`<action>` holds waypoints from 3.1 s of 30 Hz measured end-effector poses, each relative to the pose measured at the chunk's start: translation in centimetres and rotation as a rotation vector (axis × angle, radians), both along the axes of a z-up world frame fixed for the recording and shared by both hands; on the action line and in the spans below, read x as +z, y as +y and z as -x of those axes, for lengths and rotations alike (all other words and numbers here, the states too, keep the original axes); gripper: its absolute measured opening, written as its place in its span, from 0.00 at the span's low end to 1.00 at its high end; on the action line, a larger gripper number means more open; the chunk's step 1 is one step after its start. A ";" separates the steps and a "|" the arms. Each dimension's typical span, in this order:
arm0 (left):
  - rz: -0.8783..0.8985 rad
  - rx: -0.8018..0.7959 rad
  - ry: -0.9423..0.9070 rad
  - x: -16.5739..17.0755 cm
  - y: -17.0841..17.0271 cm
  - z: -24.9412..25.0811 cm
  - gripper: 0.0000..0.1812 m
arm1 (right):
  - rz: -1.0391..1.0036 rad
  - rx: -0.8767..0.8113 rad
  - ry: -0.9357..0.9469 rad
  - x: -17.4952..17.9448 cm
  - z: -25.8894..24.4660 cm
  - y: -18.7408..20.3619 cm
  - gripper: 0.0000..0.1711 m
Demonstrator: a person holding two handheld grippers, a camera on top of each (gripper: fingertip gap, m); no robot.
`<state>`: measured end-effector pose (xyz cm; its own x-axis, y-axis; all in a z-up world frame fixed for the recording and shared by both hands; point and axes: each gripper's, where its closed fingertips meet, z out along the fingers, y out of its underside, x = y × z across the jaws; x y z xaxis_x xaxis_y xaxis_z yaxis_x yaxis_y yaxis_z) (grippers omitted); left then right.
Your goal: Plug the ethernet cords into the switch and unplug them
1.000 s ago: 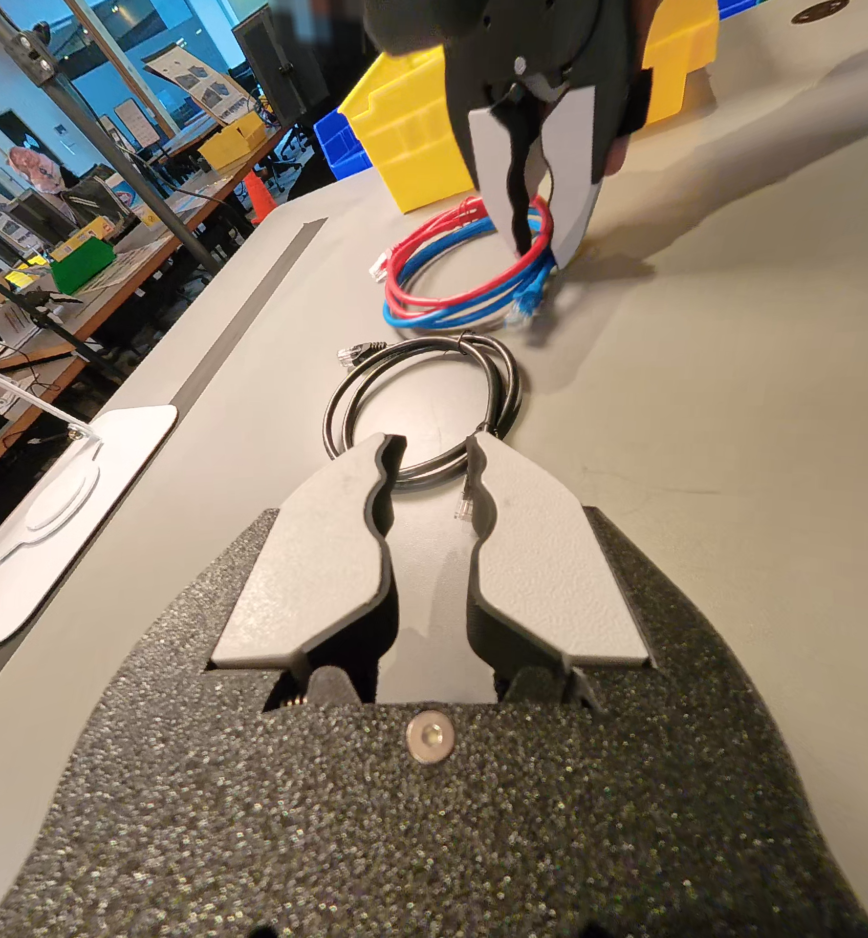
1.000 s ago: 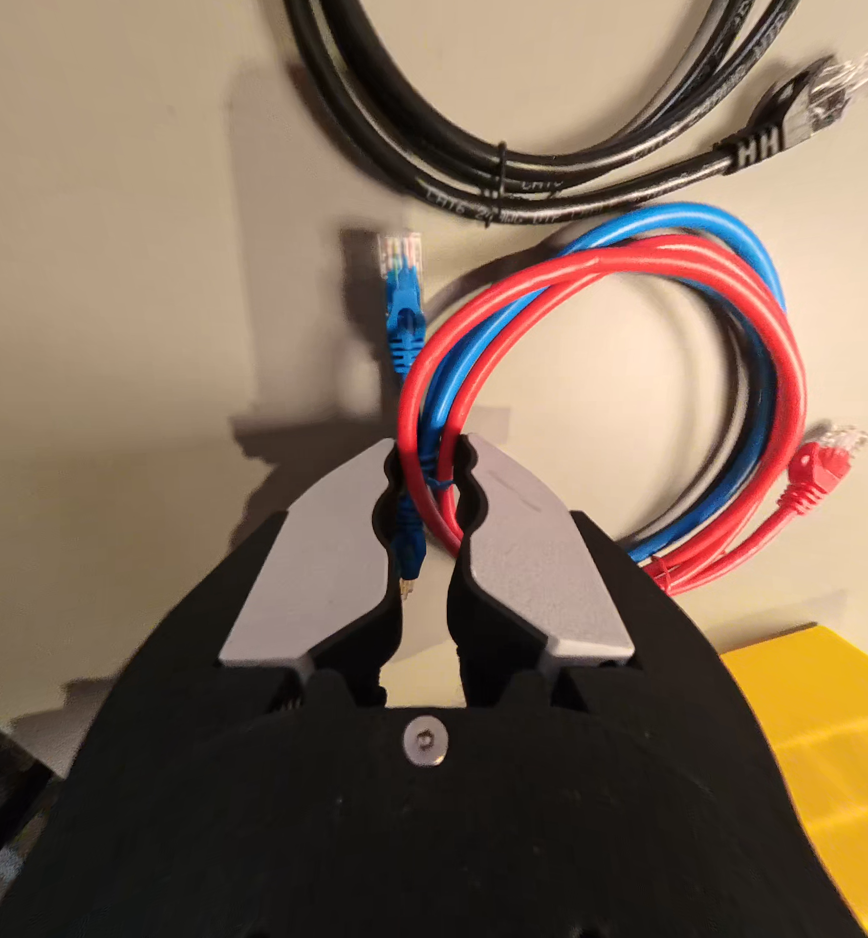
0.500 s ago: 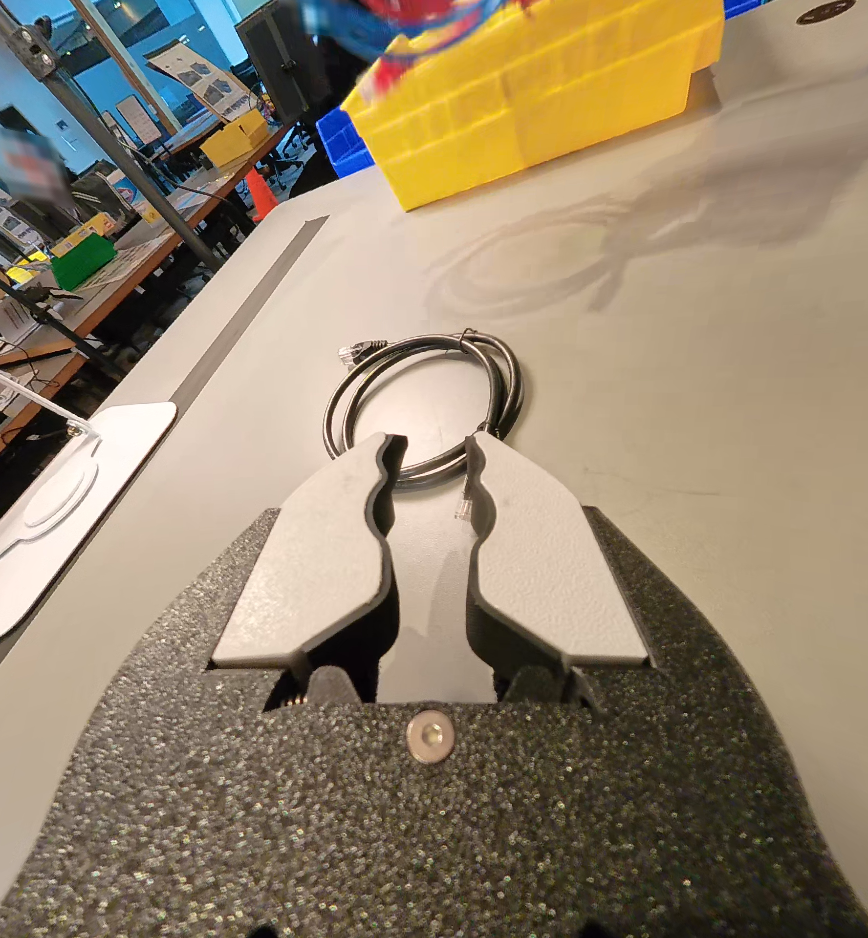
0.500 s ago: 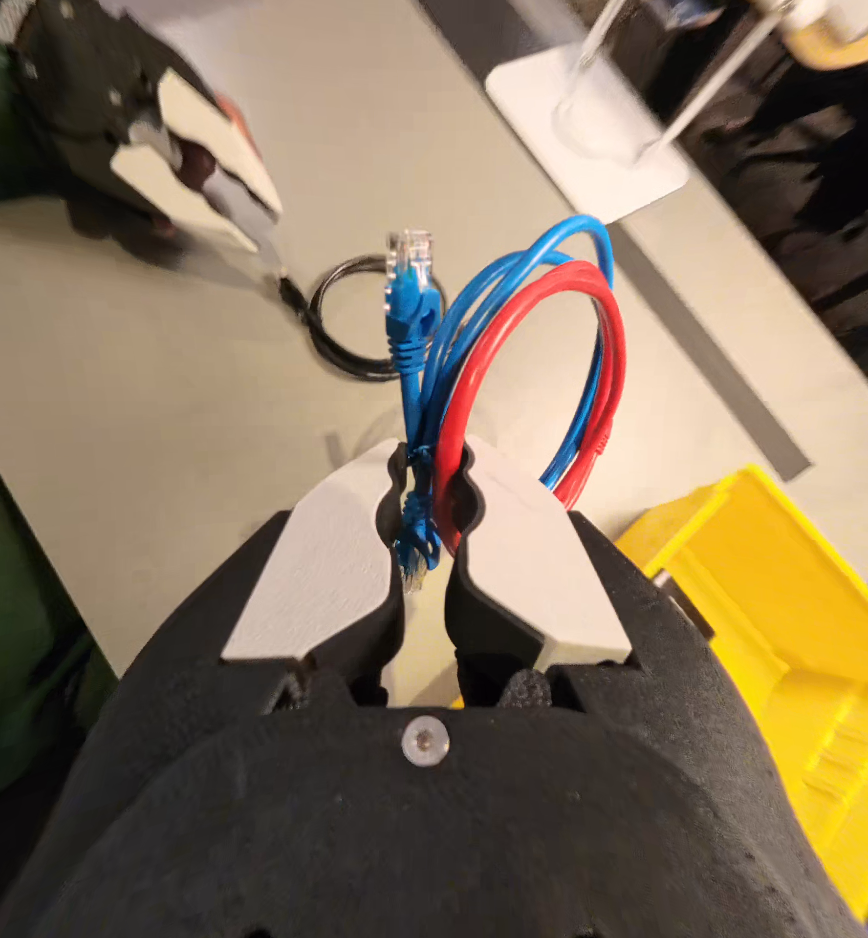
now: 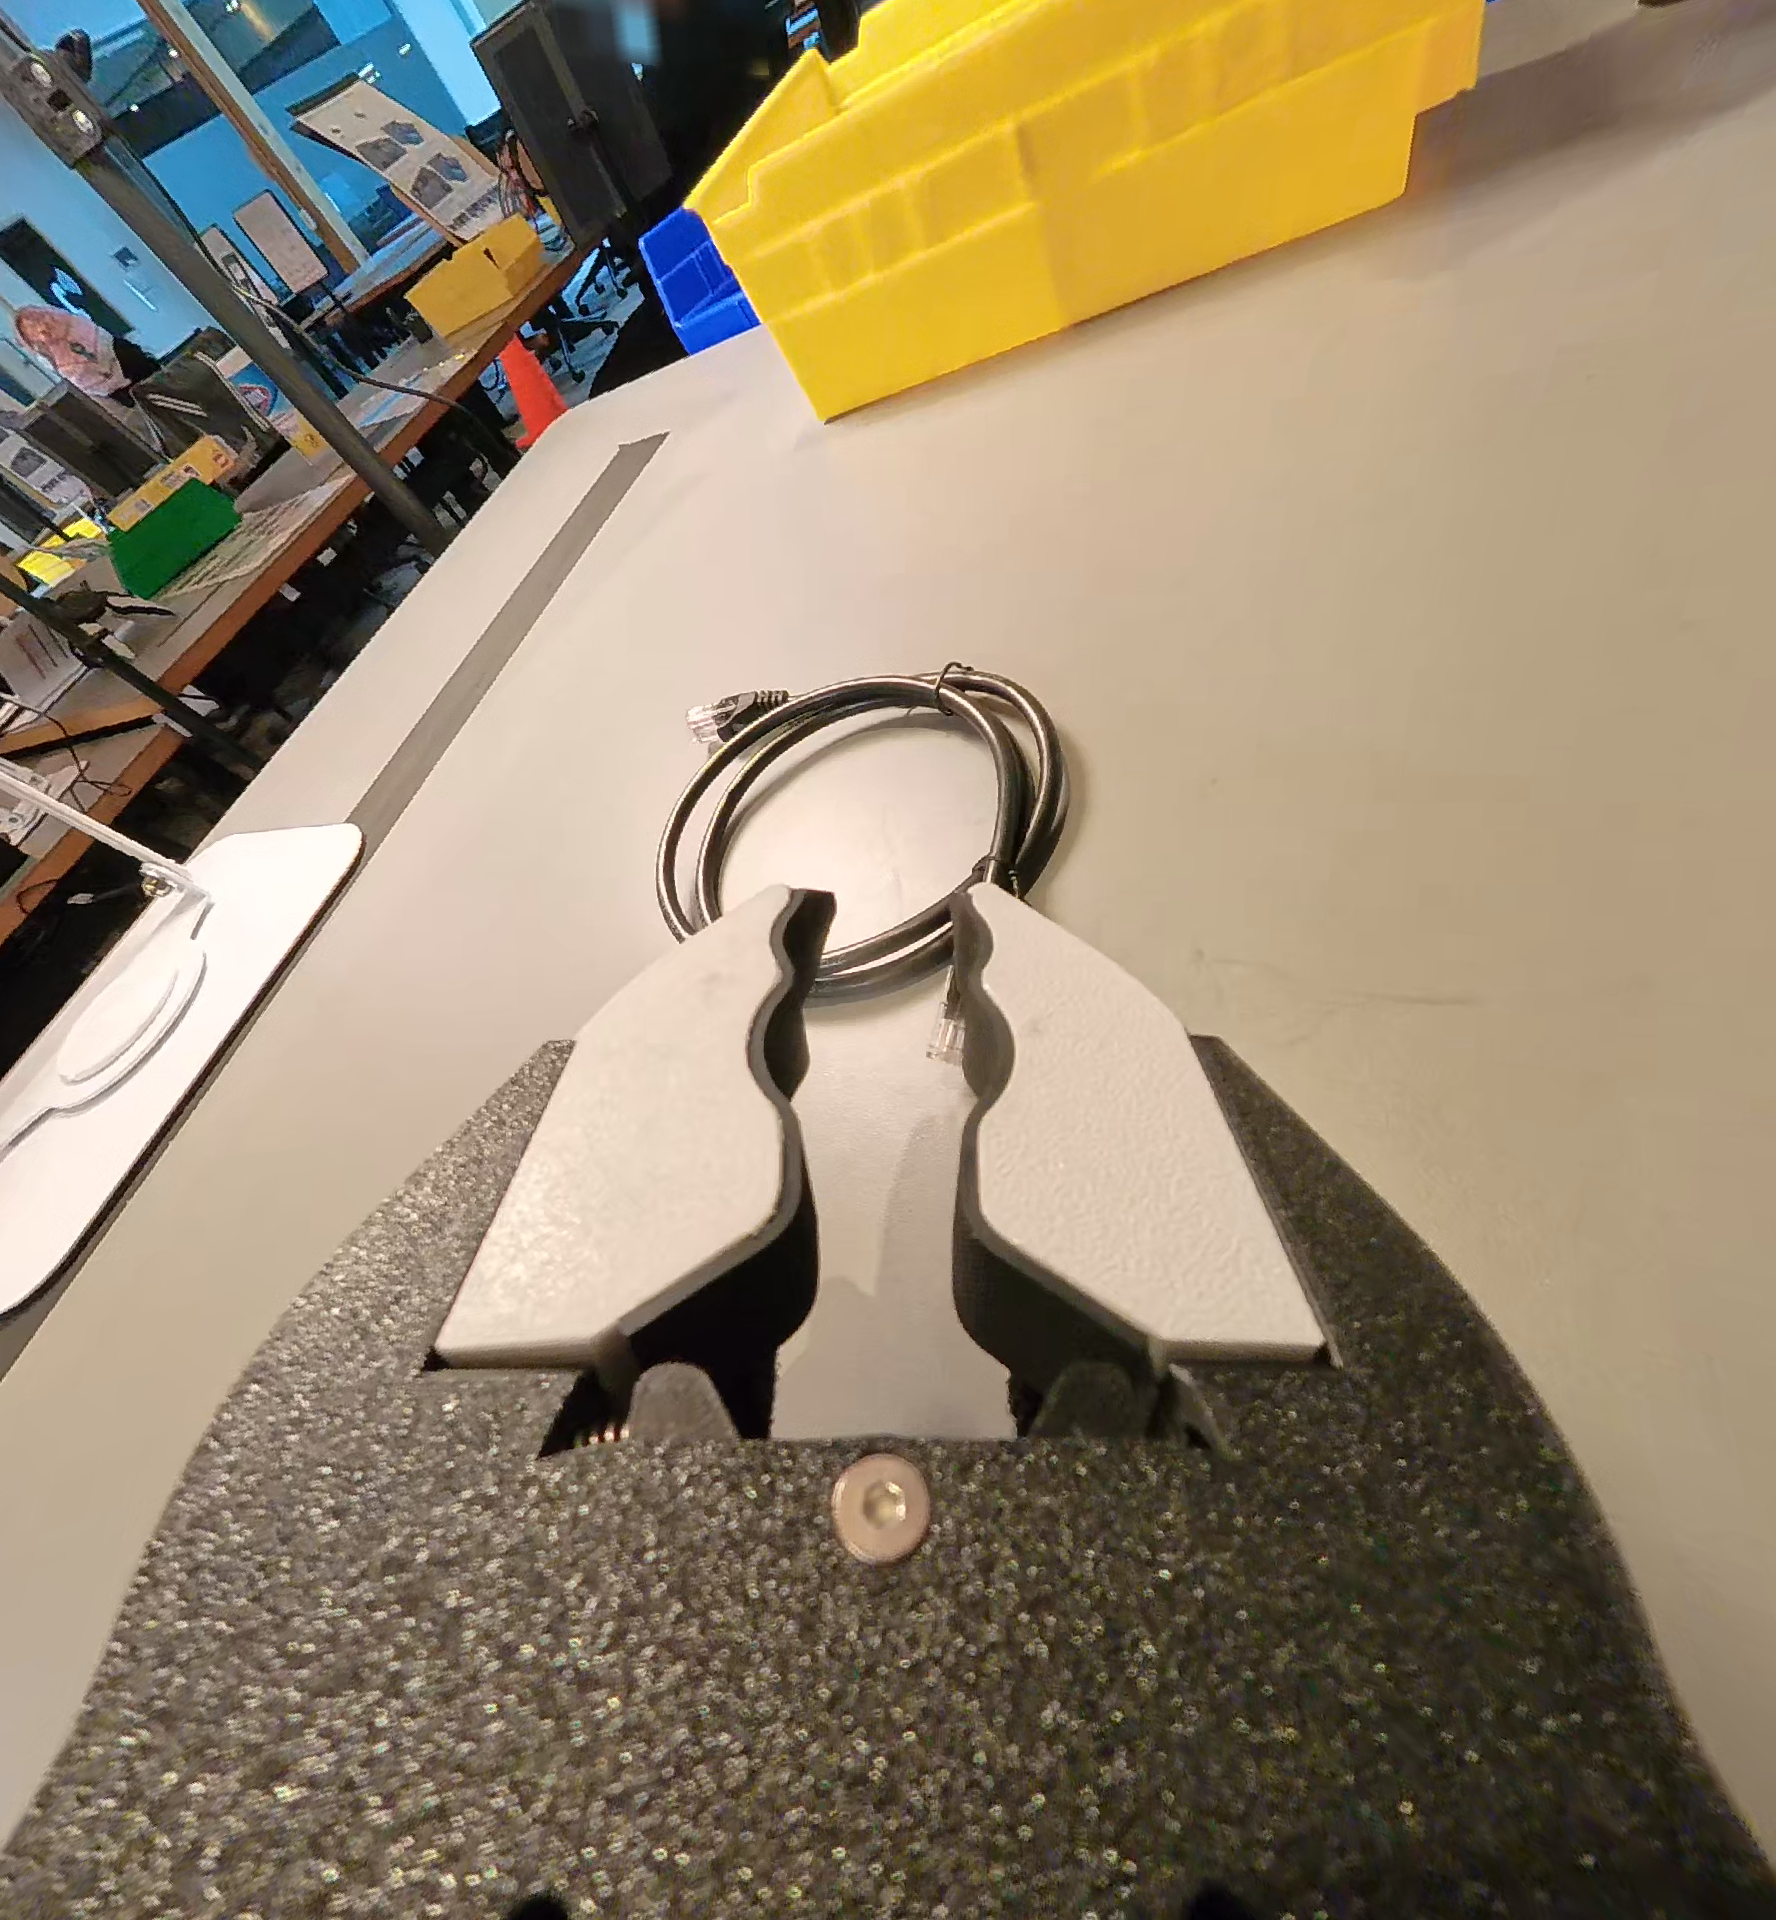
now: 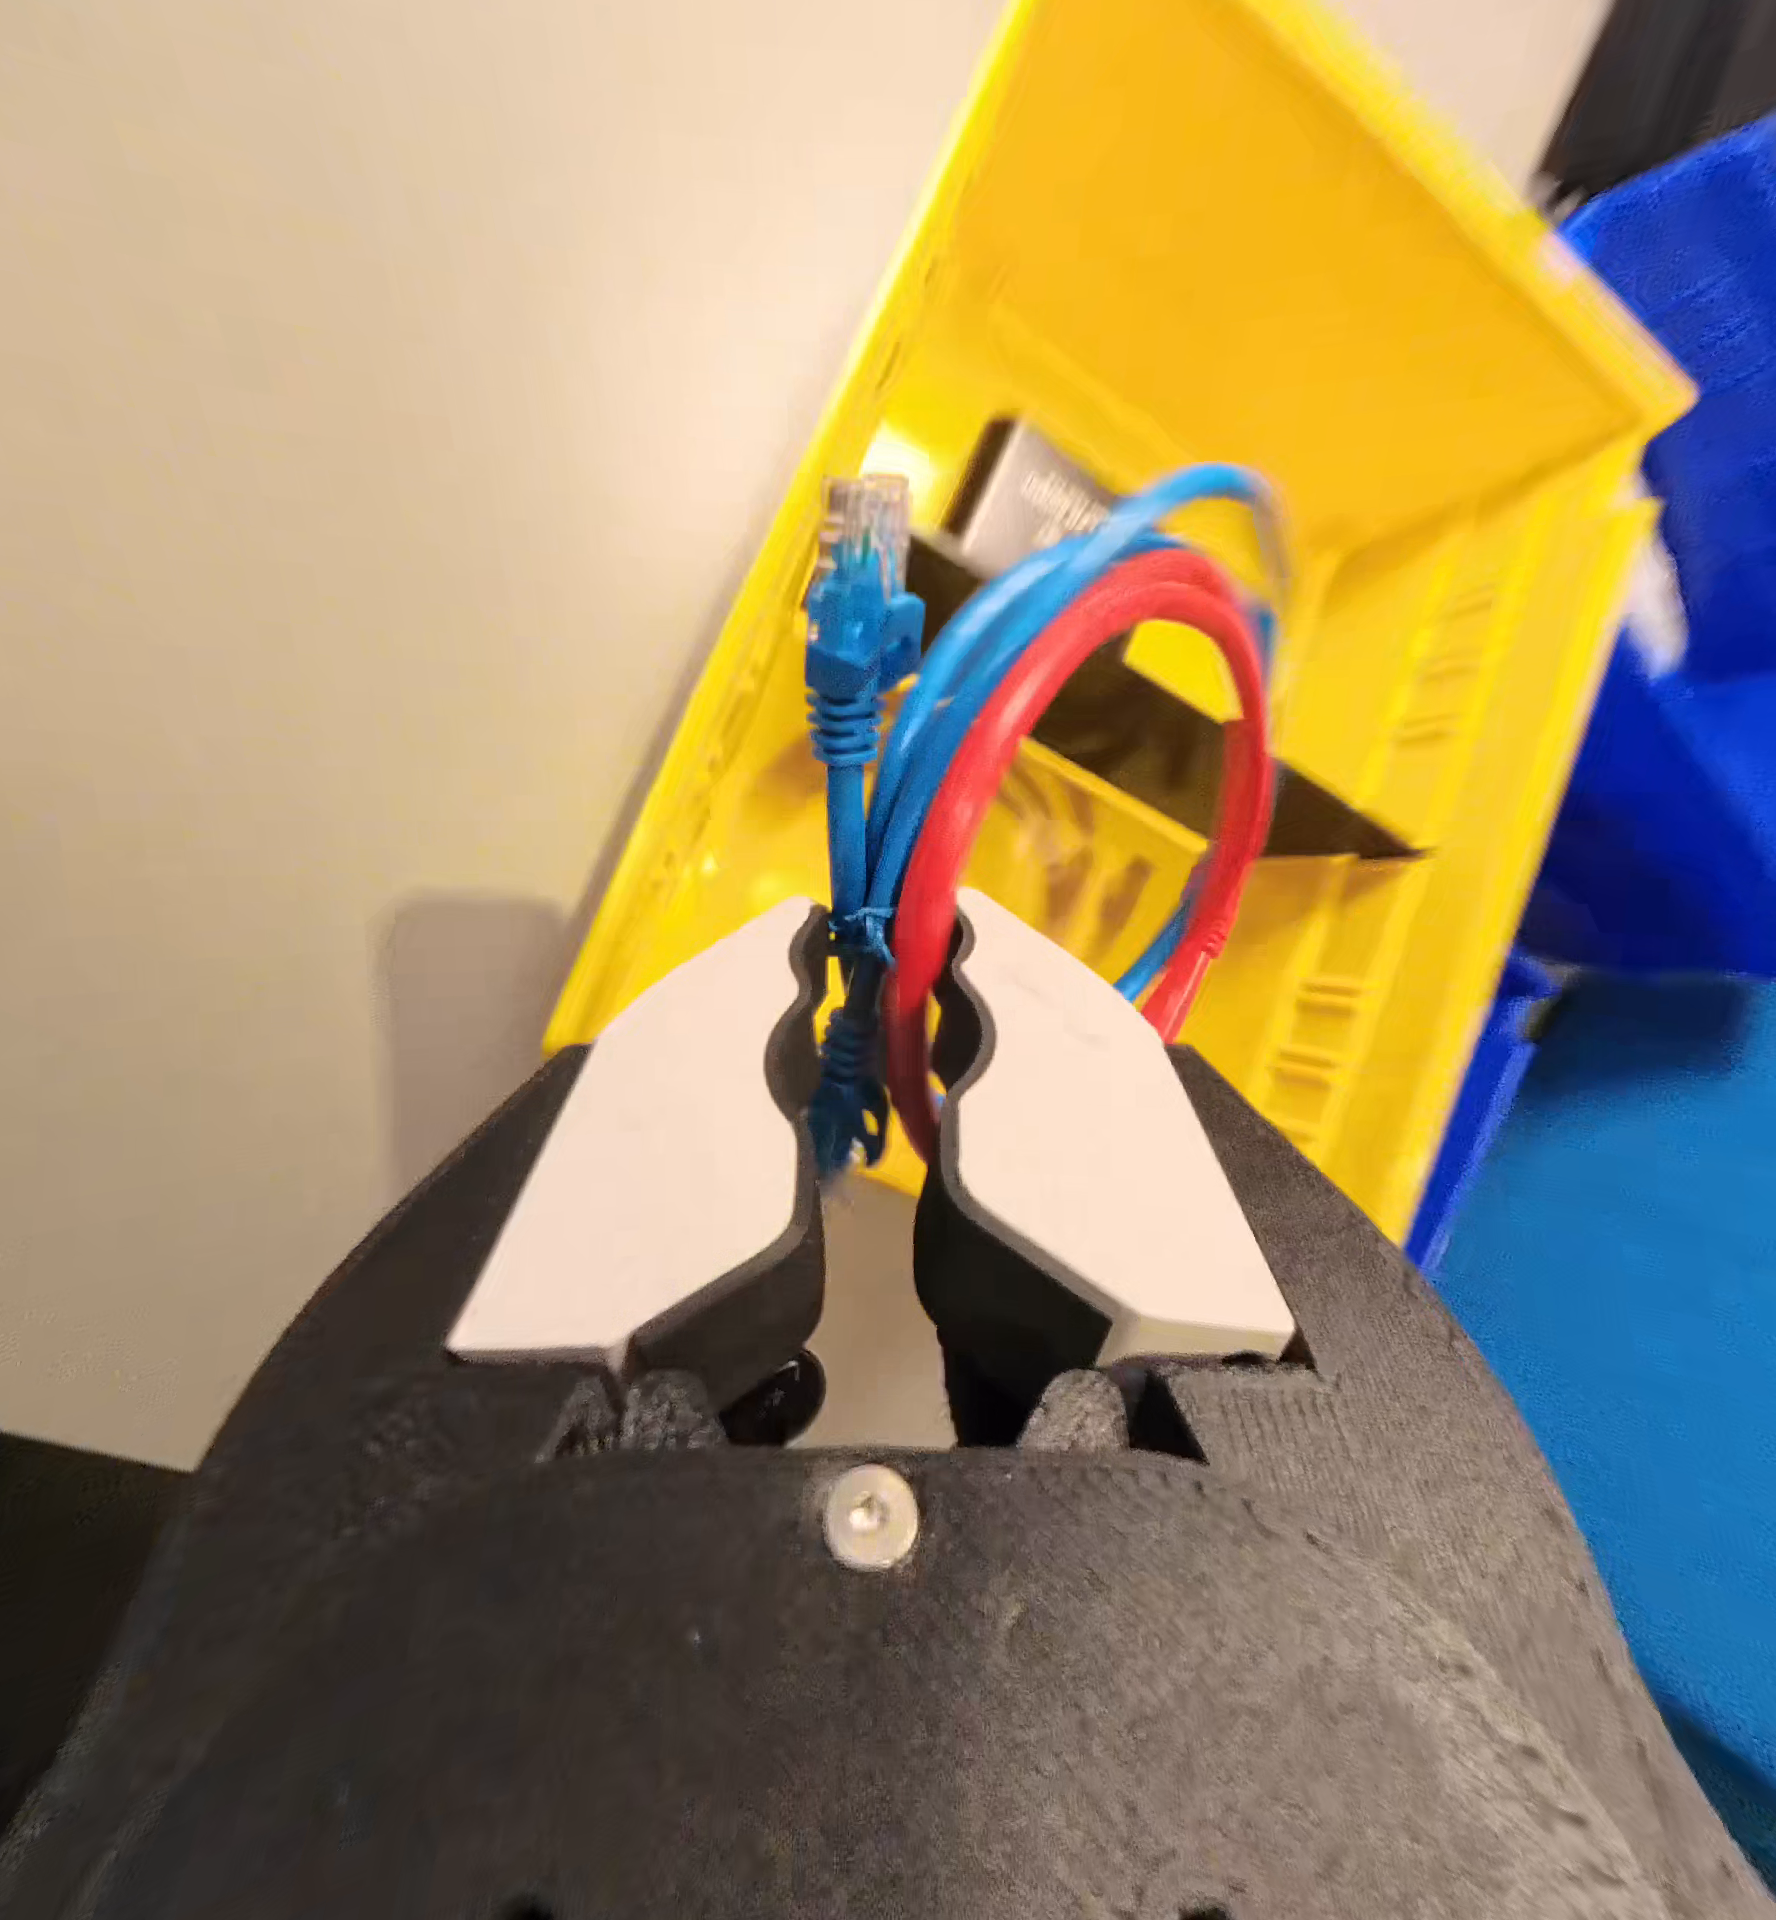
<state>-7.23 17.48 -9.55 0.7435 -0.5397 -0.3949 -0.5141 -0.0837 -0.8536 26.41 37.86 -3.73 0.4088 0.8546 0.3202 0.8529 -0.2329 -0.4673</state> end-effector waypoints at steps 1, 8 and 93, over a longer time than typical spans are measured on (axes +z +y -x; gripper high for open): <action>-0.001 0.001 0.000 0.0 0.0 0.0 0.14 | 0.036 -0.019 -0.011 -1.9 -0.3 0.5 0.12; -0.007 0.007 -0.002 0.1 0.0 0.1 0.14 | 0.007 -0.007 0.091 0.2 0.2 1.5 0.22; 0.240 0.077 -0.342 0.4 0.2 2.8 0.17 | -0.015 0.240 -0.130 -2.4 -1.5 0.9 0.15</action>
<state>-10.02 17.64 -9.18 0.8518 -0.5237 0.0113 -0.1894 -0.3280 -0.9255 27.93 38.78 -6.16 0.1495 0.9171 0.3697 0.9359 -0.0106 -0.3521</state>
